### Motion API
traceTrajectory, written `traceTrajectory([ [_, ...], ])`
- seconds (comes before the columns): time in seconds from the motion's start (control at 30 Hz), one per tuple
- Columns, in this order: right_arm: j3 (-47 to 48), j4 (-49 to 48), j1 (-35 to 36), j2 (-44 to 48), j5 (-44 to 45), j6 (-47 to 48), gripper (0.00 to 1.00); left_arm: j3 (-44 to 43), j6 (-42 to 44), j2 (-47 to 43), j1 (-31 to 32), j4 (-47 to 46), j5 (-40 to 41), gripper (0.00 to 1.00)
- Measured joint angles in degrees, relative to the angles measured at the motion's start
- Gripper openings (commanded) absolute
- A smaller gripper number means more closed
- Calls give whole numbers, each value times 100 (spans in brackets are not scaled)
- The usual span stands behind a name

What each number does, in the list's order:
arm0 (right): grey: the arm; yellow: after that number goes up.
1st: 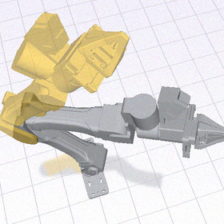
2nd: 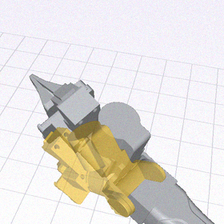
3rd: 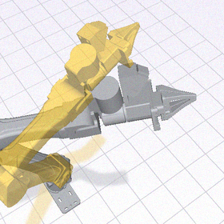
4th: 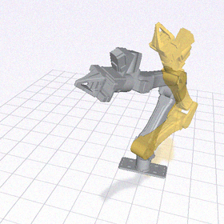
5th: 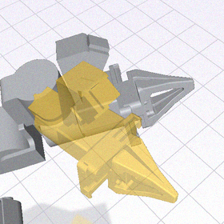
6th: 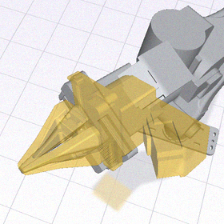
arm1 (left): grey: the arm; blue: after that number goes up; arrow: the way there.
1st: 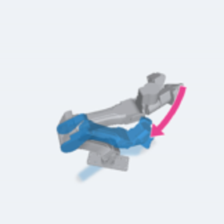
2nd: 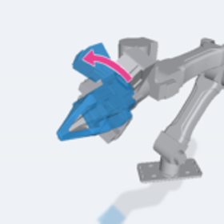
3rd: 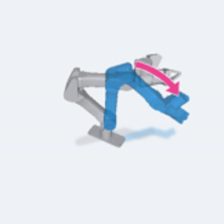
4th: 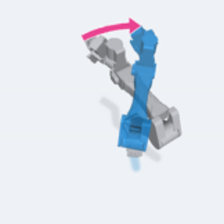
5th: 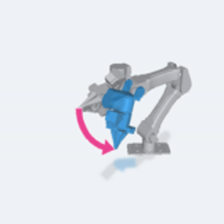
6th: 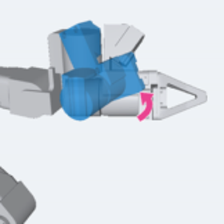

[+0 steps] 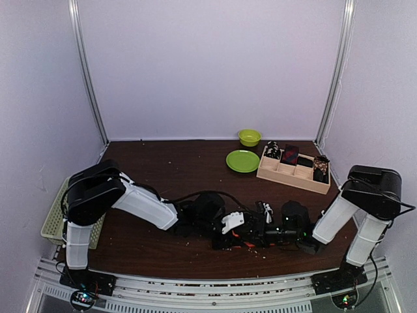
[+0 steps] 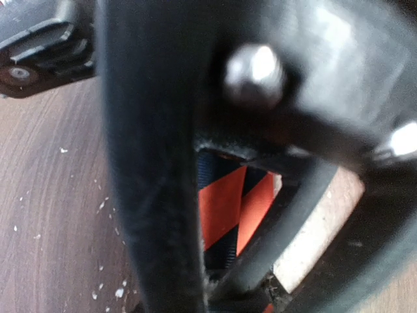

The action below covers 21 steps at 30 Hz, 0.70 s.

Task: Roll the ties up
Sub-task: Roll the tie at the center of the board.

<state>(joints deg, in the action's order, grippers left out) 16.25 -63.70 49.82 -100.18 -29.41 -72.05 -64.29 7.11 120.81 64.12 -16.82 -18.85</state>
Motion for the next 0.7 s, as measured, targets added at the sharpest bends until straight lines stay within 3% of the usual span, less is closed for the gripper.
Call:
traceTrajectory([
  [0.03, 39, 55, 7, 0, 17, 55, 1, 4, 7, -15, -11, 28, 0, 34],
  [0.07, 66, 105, 11, 4, 39, 92, 0, 7, 13, -22, -17, 46, 2, 34],
  [0.23, 74, 181, 15, 72, 105, 208, 0, 13, 26, -28, -28, 52, 4, 39],
  [0.5, -122, -131, 13, -26, 96, 291, 0, 315, -11, -133, -24, -310, 70, 65],
  [0.7, -420, -369, -140, -79, 57, 378, 0, 706, -85, -243, -22, -804, 90, 70],
])
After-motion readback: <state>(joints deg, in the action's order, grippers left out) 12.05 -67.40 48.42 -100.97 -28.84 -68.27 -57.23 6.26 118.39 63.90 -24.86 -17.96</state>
